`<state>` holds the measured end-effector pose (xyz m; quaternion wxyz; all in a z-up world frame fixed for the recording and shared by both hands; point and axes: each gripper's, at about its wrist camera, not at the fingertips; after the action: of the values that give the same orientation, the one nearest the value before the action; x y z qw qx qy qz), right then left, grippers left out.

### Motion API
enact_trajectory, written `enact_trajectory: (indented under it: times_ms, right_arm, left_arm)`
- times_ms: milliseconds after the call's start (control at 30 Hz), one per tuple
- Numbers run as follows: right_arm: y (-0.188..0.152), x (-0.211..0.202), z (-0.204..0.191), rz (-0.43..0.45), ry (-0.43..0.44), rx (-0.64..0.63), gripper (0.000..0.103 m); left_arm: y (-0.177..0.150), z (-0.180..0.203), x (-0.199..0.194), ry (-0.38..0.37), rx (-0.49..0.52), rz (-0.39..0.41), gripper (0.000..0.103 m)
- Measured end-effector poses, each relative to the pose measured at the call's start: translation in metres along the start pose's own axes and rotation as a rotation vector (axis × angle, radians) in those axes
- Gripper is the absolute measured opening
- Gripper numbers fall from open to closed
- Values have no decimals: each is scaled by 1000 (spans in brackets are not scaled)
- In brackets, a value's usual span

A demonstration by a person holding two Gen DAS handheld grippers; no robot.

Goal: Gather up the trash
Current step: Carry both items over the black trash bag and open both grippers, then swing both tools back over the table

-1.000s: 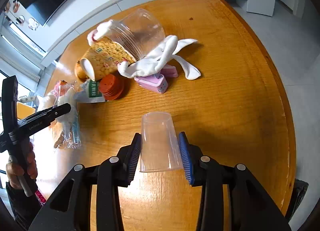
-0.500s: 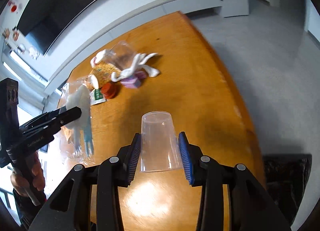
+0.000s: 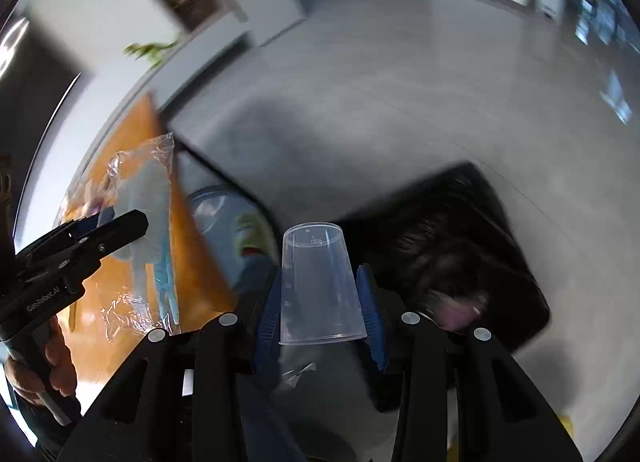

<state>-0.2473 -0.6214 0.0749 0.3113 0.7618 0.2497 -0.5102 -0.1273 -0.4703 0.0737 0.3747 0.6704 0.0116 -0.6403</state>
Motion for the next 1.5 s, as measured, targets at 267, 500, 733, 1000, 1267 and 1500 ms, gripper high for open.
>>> enact_trajectory:
  times_ms: [267, 500, 733, 1000, 1267, 1500]
  right_arm:
    - [-7, 3, 86, -8, -65, 188, 50]
    - [-8, 2, 124, 34, -98, 330, 71]
    - [-8, 2, 124, 29, -83, 322, 72]
    - [-1, -2, 84, 64, -92, 244, 80]
    - [12, 8, -2, 70, -37, 65, 82]
    - [18, 35, -115, 20, 43, -149, 82]
  left_arm:
    - [30, 68, 69, -49, 141, -85, 90]
    - [40, 78, 91, -21, 147, -103, 97]
    - [38, 73, 84, -4, 120, -92, 97]
    - [26, 35, 51, 7, 55, -46, 97]
    - [-4, -55, 2, -167, -134, 8, 97]
    - [-68, -169, -69, -161, -396, 129, 97]
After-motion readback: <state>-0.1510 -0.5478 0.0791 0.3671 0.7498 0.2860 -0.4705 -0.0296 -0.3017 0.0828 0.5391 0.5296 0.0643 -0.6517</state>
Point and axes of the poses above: each gripper's, at about its wrist camera, not at the fingertips, and x roughly the way its jaws point, z to its right, y to its top, and after that the axes turned 2 degrees about x, right-handed
